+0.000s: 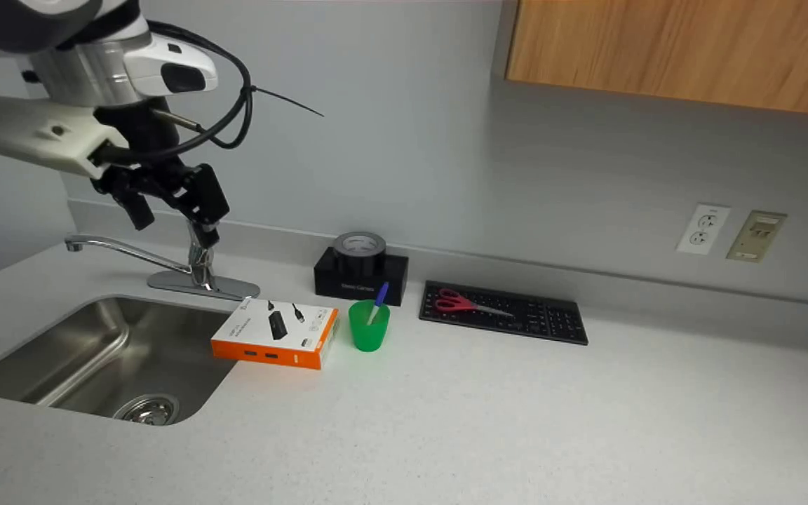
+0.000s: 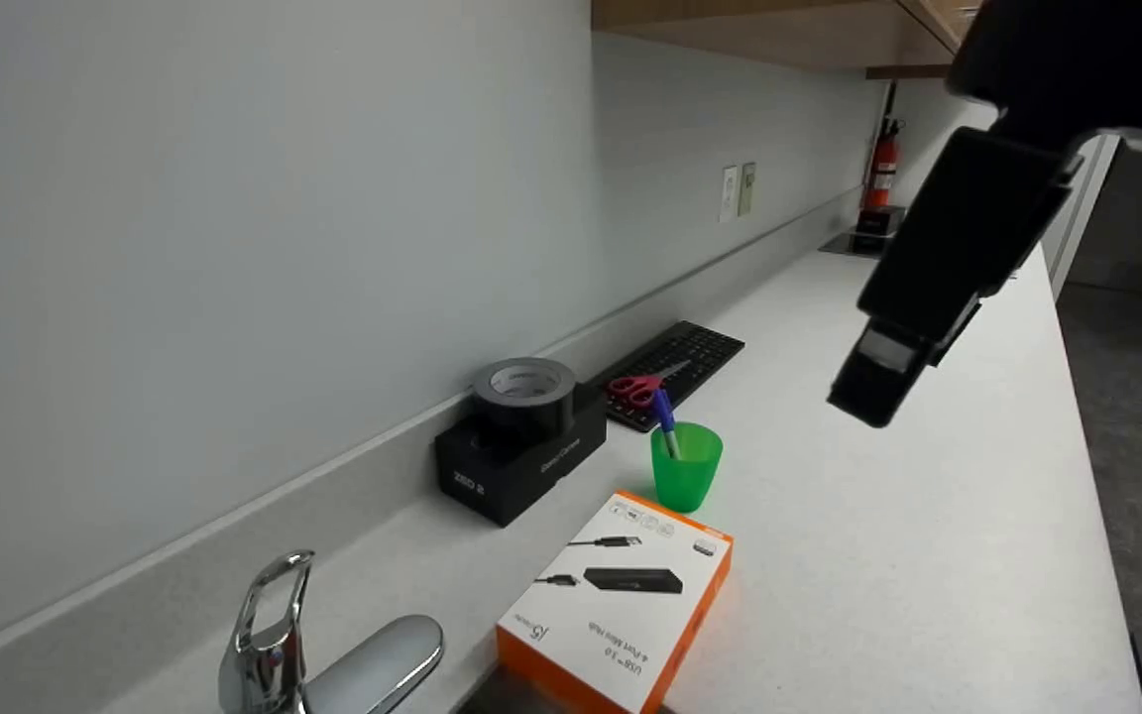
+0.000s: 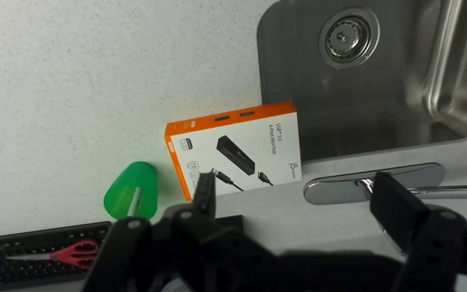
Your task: Put the marker on the counter
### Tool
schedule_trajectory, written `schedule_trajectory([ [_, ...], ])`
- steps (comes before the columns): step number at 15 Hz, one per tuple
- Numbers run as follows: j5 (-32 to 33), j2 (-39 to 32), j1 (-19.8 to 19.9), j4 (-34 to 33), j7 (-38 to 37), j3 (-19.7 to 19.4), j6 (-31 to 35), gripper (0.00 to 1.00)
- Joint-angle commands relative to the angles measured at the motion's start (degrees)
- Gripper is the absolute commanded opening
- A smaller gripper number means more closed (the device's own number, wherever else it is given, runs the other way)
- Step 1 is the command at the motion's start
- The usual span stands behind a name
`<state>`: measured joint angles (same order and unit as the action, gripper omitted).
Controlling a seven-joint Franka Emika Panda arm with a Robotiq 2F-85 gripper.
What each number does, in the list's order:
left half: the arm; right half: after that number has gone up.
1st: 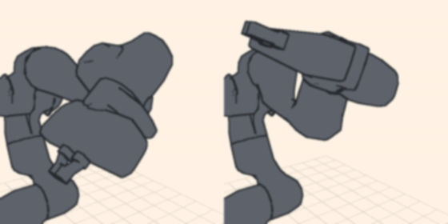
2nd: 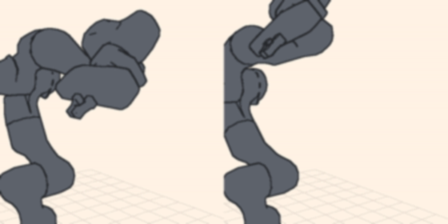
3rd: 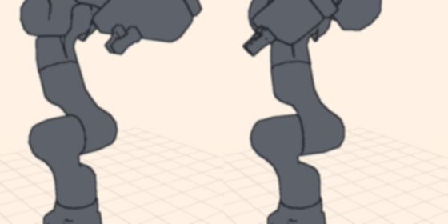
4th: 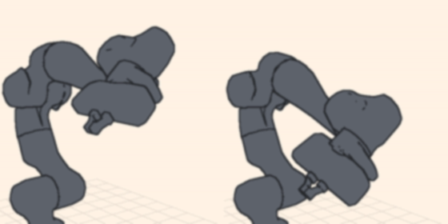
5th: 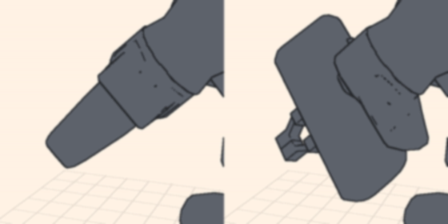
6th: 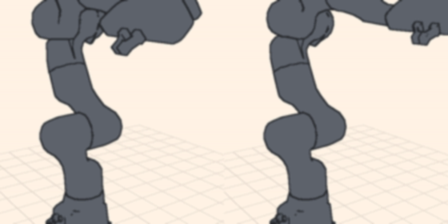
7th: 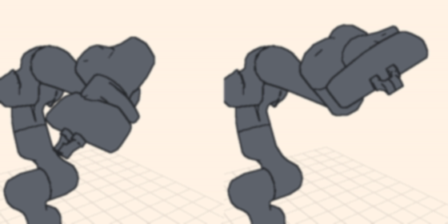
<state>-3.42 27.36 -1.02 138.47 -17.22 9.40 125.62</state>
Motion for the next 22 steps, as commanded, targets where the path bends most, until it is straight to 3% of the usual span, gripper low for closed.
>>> schedule_trajectory([
  [1, 0.84, -5.30, 0.96, -4.69, 1.72, -2.43, -2.49, 1.00],
  [11, 2.88, -30.67, 5.33, -22.06, 0.93, -10.91, -1.46, 1.00],
  [12, 3.07, -31.65, 5.12, -23.22, 0.11, -11.37, -1.83, 1.00],
  [13, 2.40, -28.35, 4.66, -18.72, 2.03, -11.51, -0.54, 1.00],
  [22, 2.50, -30.61, 4.48, -20.23, 1.98, -11.79, -0.18, 1.00],
])
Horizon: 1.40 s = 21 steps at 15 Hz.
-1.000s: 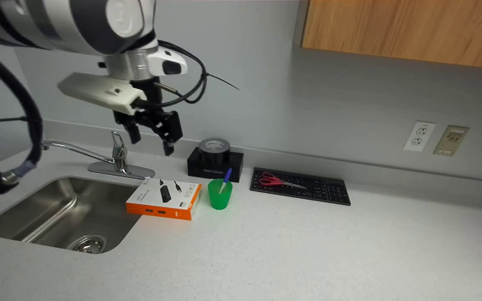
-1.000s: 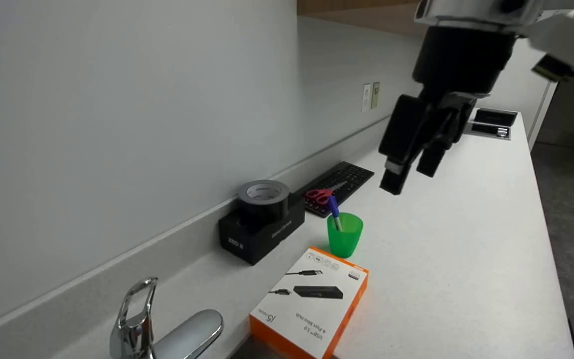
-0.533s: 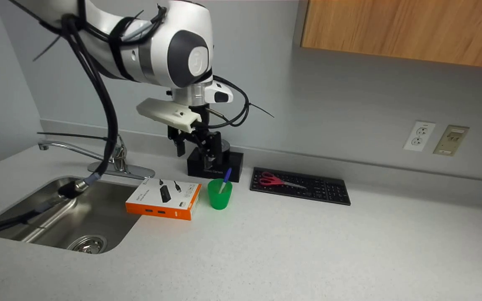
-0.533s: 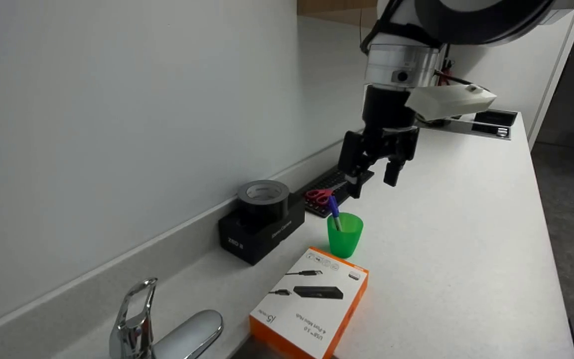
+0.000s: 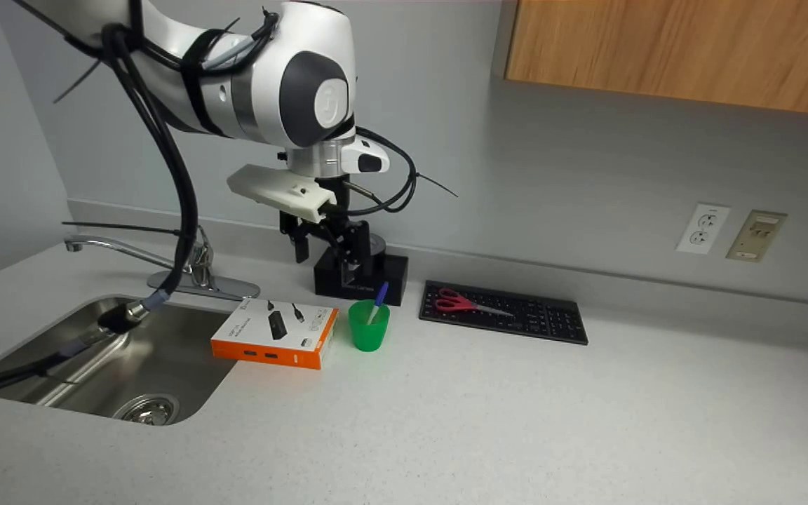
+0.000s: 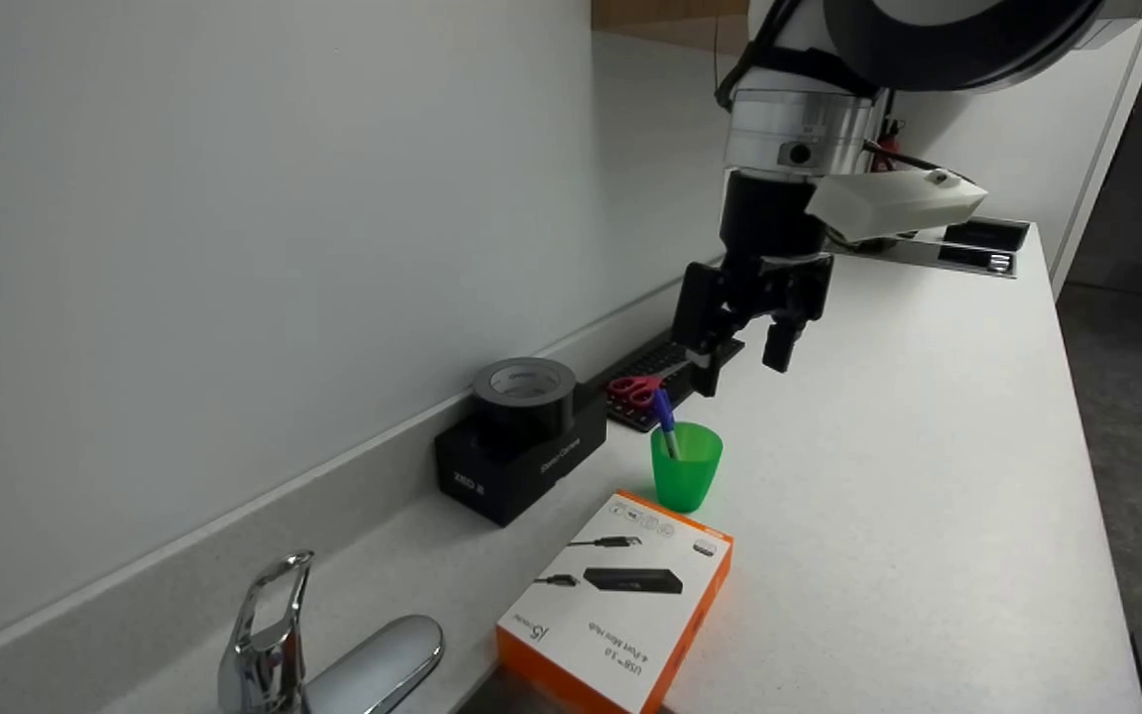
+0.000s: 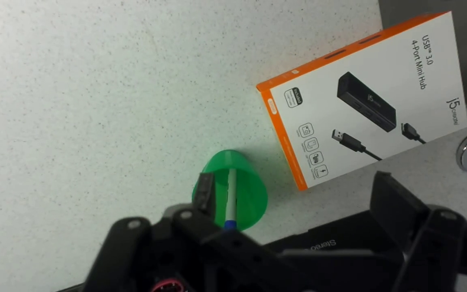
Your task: Put the marker on the counter
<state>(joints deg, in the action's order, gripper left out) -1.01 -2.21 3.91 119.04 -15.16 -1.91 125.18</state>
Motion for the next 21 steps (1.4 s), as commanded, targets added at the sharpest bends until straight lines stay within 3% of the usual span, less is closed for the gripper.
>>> schedule_trajectory([
  [1, -0.04, -2.52, -0.31, -1.82, 0.04, -0.62, 0.10, 1.00],
  [9, 2.48, -12.82, -0.16, -8.01, -5.19, -3.93, 5.10, 1.00],
  [21, 2.39, -24.52, -1.47, -20.27, -13.75, -7.37, 6.07, 1.00],
])
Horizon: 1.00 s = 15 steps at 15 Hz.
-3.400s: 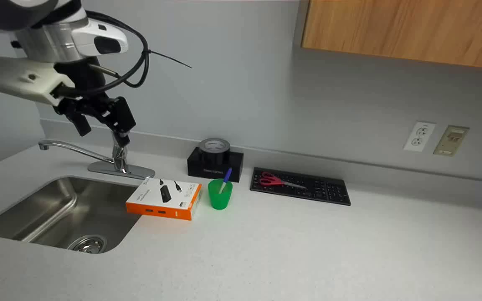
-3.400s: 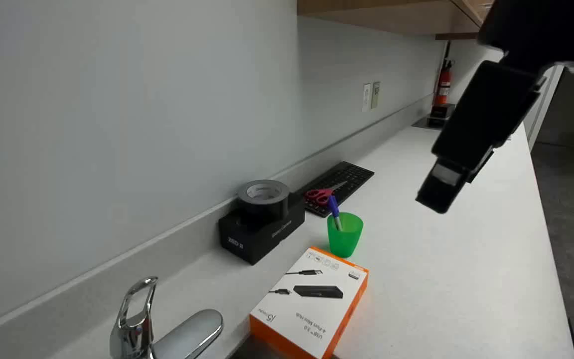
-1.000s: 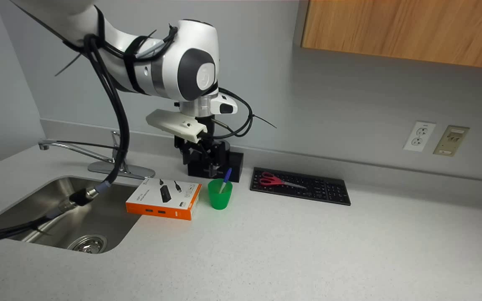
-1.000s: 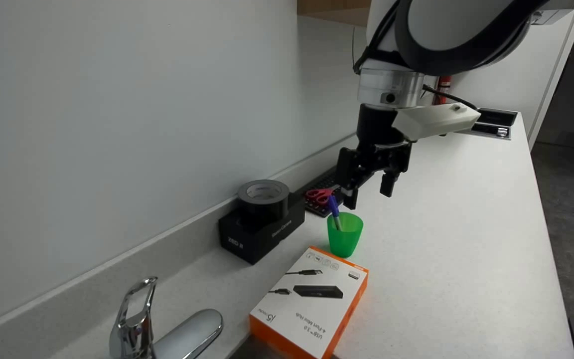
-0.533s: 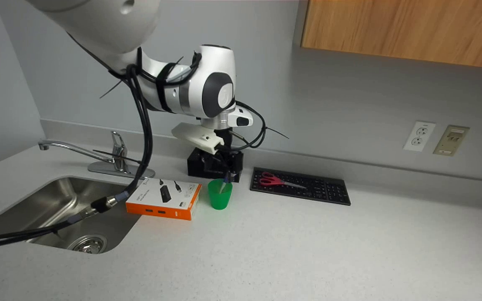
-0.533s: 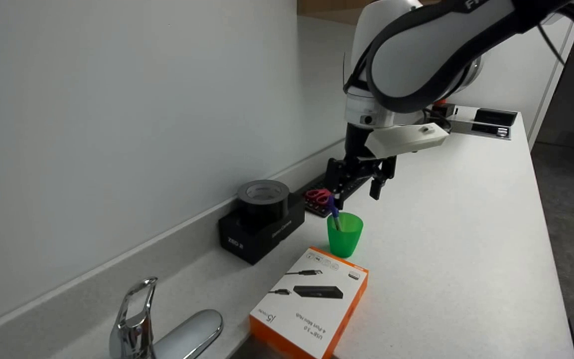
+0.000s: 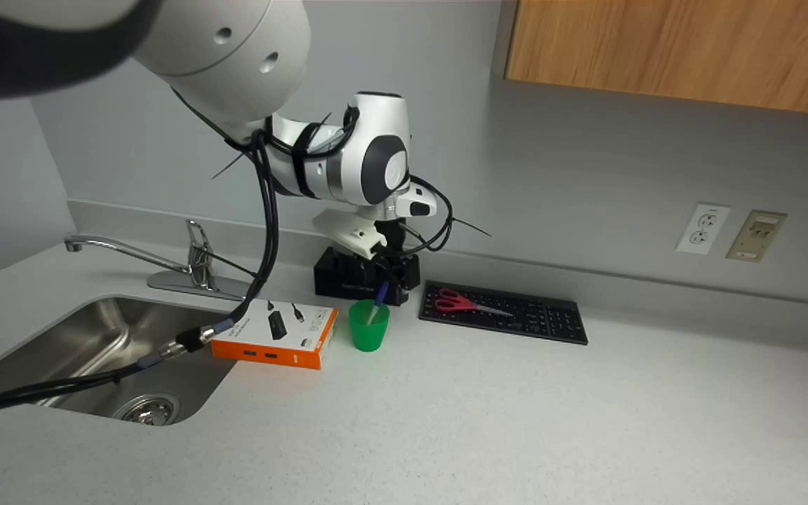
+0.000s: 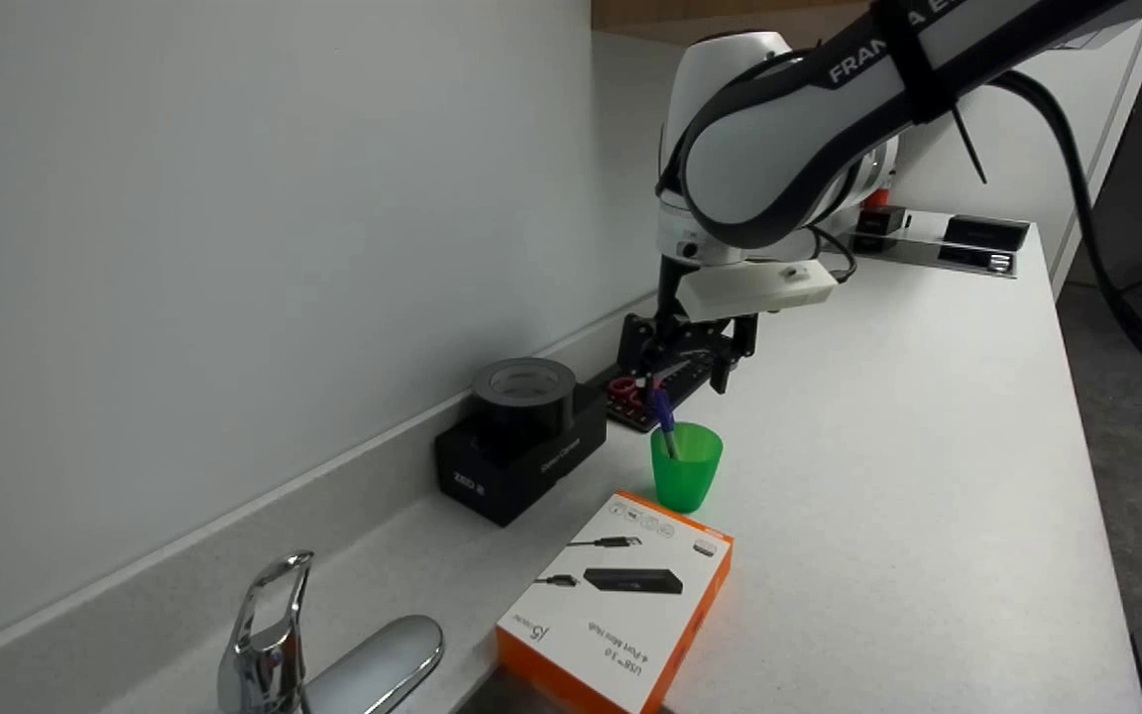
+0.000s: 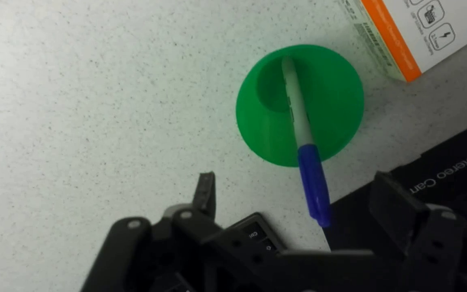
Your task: Put the marker on the counter
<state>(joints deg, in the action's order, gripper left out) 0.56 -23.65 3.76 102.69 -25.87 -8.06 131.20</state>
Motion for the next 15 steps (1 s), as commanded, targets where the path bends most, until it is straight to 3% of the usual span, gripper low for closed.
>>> schedule_trajectory([
  [1, 0.96, -3.59, -1.54, -4.49, -3.51, -1.37, 0.10, 1.00],
  [5, 1.10, -5.06, -2.44, -6.16, -4.90, -1.60, -0.29, 0.96],
  [6, 1.17, -5.11, -2.66, -6.20, -5.03, -1.64, -0.27, 0.87],
  [7, 1.20, -5.11, -2.90, -6.26, -5.21, -1.73, -0.22, 0.71],
  [9, 1.25, -5.39, -3.23, -6.65, -5.45, -1.86, -0.08, 0.61],
  [15, 1.11, -5.21, -3.17, -7.02, -5.26, -2.01, -0.39, 0.13],
])
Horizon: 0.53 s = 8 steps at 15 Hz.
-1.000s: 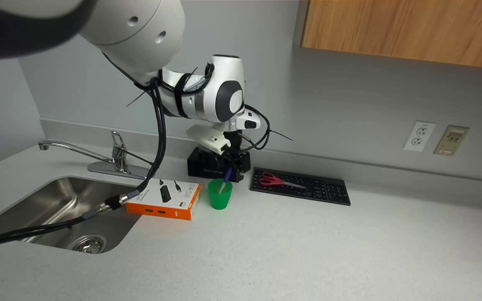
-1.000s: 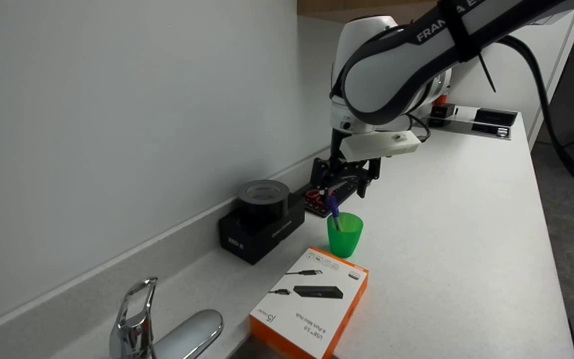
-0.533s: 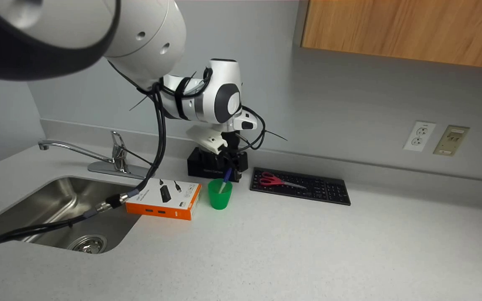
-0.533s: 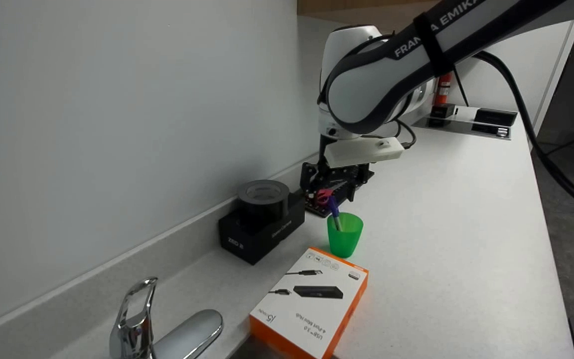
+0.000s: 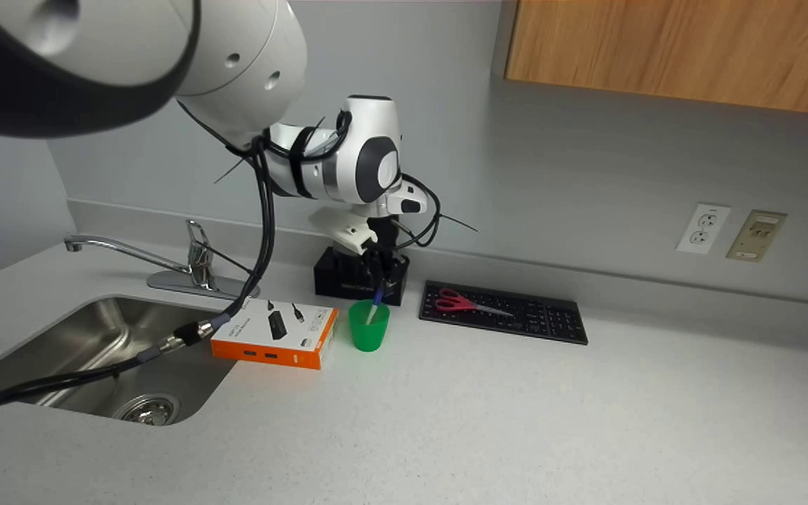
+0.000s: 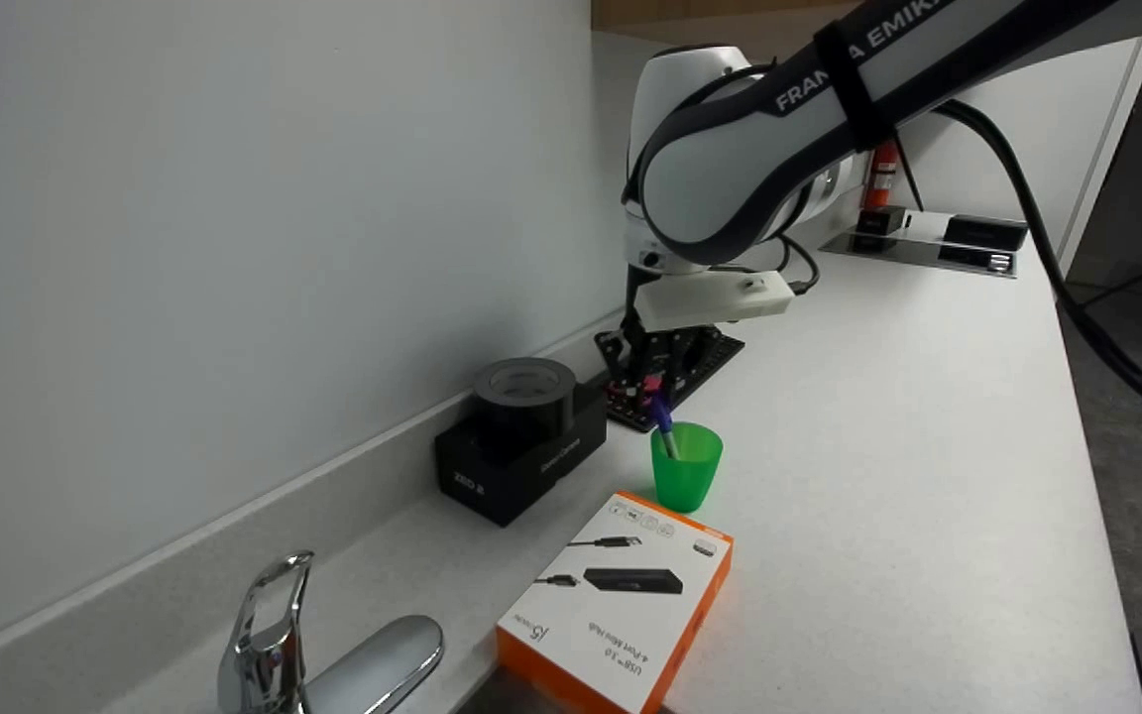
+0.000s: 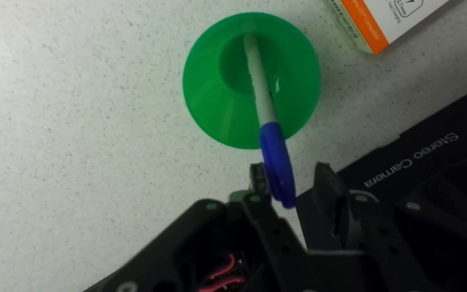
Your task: Put the marker on the counter
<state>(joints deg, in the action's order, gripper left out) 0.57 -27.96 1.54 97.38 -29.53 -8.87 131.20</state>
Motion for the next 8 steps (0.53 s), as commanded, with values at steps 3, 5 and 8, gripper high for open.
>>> schedule_trajectory([
  [3, 1.31, 1.26, -0.90, 0.10, -1.10, -1.44, -0.66, 0.00],
  [5, 1.29, 3.62, -0.73, 1.97, -0.28, -1.46, -0.39, 0.04],
  [8, 0.87, 9.46, -0.36, 6.01, 1.54, -1.10, 0.88, 0.04],
])
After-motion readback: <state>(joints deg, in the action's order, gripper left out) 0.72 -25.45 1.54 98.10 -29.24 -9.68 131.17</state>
